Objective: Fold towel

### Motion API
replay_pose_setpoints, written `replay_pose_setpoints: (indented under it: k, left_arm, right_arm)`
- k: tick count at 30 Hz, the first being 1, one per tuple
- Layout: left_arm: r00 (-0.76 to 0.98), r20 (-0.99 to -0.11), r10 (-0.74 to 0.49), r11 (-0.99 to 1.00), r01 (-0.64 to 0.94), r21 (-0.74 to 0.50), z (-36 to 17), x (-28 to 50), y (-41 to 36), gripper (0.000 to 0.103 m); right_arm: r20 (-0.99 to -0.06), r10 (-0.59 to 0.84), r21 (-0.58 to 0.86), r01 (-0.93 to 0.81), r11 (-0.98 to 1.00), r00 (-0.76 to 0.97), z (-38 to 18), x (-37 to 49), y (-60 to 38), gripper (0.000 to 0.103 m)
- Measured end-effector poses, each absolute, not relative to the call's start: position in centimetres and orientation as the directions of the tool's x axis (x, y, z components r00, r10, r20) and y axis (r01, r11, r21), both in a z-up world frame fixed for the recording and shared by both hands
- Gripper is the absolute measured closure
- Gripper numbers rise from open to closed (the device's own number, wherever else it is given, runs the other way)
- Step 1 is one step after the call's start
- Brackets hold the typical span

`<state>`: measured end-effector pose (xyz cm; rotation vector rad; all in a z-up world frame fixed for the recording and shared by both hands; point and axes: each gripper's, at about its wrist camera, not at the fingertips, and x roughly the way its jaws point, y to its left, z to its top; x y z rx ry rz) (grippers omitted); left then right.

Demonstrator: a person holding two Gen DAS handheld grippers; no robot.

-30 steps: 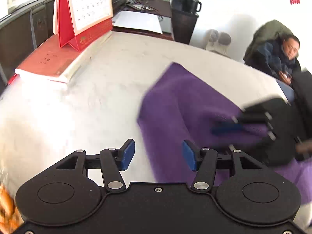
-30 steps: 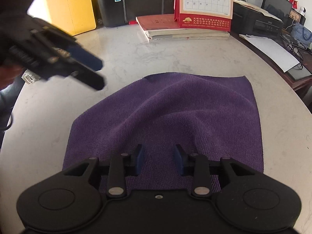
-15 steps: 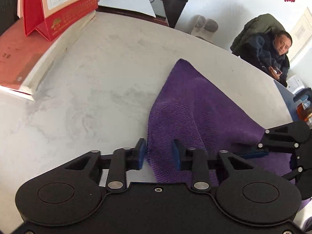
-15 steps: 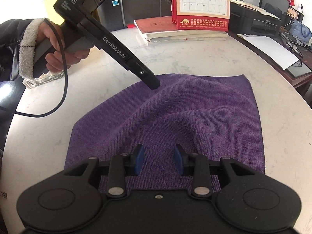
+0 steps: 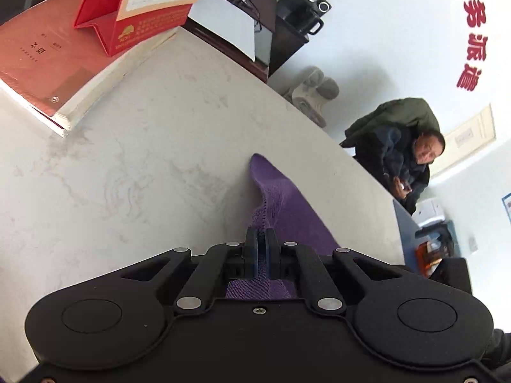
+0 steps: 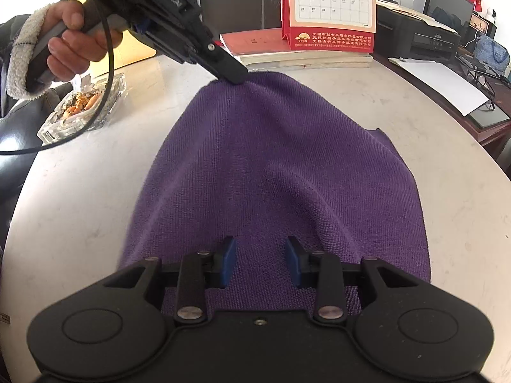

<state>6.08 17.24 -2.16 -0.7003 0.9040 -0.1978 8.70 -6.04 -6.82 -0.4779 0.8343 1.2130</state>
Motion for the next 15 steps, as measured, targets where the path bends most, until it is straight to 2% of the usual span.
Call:
replay_pose_setpoints:
  k: [4,10,15]
  left_arm:
    - [0.665,-0.624,-0.411,0.724,-0.178,-0.667,-1.7,5.0,19.3,0.1]
    - [0.581,-0.766,-0.274,0.822,-0.272,-0.501,-3.2,4.3,19.5,0.098]
    - [0.507,-0.809,-0.297,0.867,-0.211,-0.451,-5.2,3.4,17.6,0.083]
  right_arm:
    - [-0.777,0.618,0.099,-0.947,0.307,0.119,-6.8,8.7,-5.9,0.071]
    - [-0.78,0.615,0.098,-0.947,0.306,0.118,-6.7,8.7,-6.0,0.071]
    - [-0.783,0.611,0.094,-0.947,0.306,0.119,-6.7,8.8,-5.8,0.071]
